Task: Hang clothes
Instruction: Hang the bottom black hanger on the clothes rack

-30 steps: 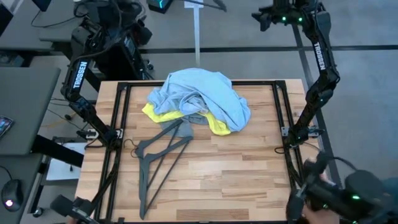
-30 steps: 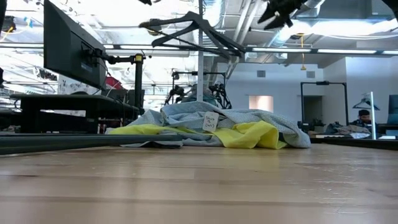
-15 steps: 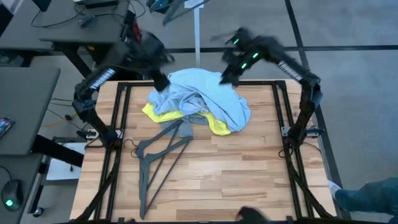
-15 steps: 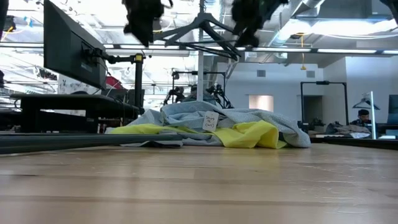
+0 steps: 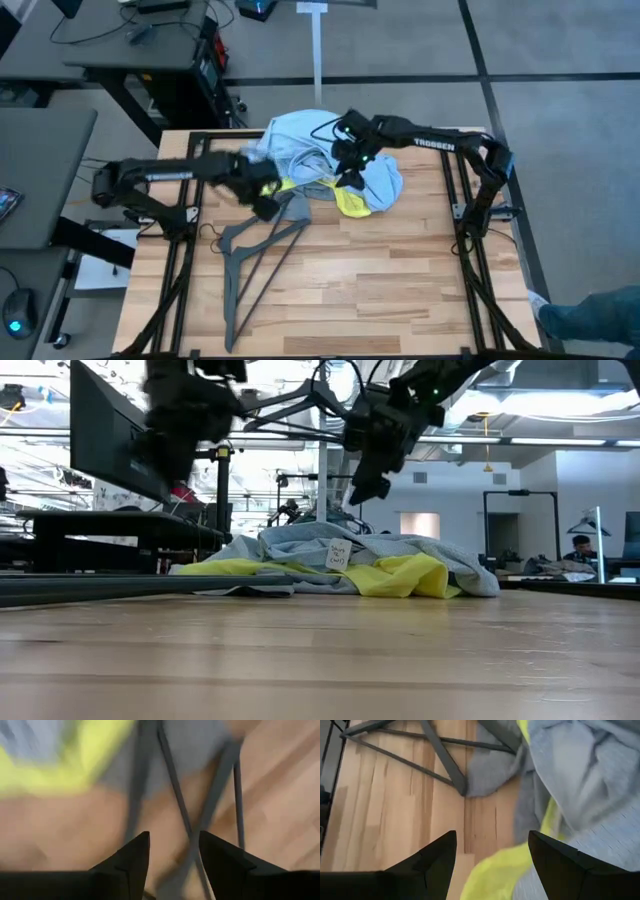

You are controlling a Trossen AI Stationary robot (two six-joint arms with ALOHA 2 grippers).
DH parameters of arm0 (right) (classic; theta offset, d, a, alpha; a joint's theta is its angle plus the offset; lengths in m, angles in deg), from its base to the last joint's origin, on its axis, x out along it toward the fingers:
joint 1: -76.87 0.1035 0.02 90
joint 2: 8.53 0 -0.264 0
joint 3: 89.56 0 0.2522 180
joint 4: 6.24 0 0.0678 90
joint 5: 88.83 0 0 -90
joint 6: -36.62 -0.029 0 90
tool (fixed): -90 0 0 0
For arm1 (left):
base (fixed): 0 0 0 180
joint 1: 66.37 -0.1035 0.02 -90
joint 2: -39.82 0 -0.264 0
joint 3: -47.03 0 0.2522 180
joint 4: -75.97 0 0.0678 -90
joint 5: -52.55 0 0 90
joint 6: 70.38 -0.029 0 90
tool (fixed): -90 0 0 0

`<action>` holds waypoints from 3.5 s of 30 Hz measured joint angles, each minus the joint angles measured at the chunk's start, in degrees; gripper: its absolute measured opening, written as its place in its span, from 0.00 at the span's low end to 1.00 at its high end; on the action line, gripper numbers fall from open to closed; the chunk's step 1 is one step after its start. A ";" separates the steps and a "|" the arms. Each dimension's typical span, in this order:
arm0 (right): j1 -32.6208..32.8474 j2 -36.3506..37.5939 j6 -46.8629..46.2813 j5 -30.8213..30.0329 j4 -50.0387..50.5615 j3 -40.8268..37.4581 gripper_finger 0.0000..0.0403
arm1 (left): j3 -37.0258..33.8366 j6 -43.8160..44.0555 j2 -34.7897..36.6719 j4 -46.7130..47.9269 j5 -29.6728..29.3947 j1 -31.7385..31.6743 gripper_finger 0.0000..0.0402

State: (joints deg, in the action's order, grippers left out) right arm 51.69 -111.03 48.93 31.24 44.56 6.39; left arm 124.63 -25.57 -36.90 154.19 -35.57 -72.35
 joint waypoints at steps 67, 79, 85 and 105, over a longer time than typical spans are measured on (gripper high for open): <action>-4.50 11.75 -37.44 15.26 -17.43 -1.24 0.58 | 22.46 -29.80 -15.44 15.53 -33.74 4.33 0.19; -2.31 7.41 -41.01 11.89 -22.64 -1.33 0.58 | 22.37 -34.77 -16.22 12.07 -33.72 4.61 0.19; -1.76 7.52 -41.57 11.82 -23.96 -1.26 0.58 | 22.35 -34.93 -16.22 12.16 -33.81 4.61 0.19; -0.64 4.55 -43.44 11.20 -27.26 -1.37 0.07 | 22.28 -35.61 -16.20 11.98 -34.52 4.85 0.19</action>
State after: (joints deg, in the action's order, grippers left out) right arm 51.05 -106.48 5.49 42.43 17.30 5.02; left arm 146.92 -61.18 -53.11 166.18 -70.10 -67.50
